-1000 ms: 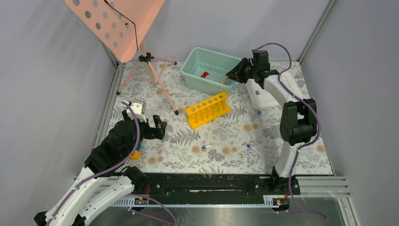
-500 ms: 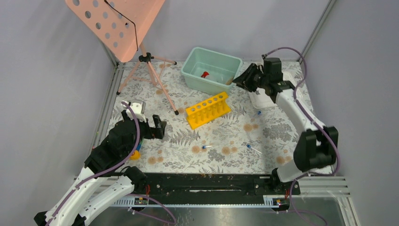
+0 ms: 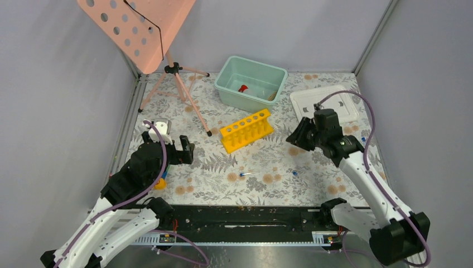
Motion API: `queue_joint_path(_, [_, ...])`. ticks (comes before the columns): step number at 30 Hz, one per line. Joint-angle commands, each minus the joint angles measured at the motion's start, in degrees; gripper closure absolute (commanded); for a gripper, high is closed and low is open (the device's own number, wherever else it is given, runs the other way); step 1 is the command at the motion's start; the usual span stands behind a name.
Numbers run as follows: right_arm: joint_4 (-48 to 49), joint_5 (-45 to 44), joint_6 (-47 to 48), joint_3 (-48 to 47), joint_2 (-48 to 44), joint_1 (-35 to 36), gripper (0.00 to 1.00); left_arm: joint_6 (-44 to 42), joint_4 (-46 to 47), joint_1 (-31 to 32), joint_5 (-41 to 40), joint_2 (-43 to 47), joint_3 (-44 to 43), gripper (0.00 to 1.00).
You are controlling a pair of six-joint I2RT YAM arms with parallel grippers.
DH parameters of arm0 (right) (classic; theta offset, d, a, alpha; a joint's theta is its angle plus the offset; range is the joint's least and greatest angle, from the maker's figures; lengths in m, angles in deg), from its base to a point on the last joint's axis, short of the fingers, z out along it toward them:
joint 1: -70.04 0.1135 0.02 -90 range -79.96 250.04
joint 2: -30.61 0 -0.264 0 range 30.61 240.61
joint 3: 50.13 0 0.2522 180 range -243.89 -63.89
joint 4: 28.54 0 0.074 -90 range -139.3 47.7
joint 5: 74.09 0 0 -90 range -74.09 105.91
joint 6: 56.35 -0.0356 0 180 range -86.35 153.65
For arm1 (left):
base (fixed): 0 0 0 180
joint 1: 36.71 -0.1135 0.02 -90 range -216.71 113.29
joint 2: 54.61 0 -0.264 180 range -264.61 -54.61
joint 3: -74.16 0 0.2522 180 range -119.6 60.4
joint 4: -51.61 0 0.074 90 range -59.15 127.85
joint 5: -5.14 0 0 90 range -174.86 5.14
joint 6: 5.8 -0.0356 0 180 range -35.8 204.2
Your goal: Organize the chemistry lab equipment
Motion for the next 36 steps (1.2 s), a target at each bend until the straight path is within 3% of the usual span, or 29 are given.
queue_joint_path(1, [-10.28, -12.11, 0.9, 2.82, -7.72, 2.74, 0.64, 0.26, 1.53, 0.08, -1.77, 0.09, -0.75, 0.01])
queue_joint_path(10, [-12.76, -9.01, -0.18, 11.76, -9.84, 3.41, 0.67, -0.09, 2.3, 0.04, 0.05, -0.34, -0.7, 0.01])
queue_joint_path(17, [-8.49, -7.81, -0.2, 15.15, -8.12, 3.47, 0.6, -0.09, 2.42, 0.0, 0.81, 0.03, -0.57, 0.01])
queue_joint_path(22, [-6.85, -13.23, -1.06, 14.33, -5.66, 3.53, 0.59, -0.18, 2.56, 0.08, 1.64, 0.17, -0.53, 0.01])
queue_joint_path(36, [-3.14, -15.34, 5.07, 6.19, 11.25, 3.53, 0.59, -0.18, 3.01, 0.06, 3.35, 1.73, -0.13, 0.01])
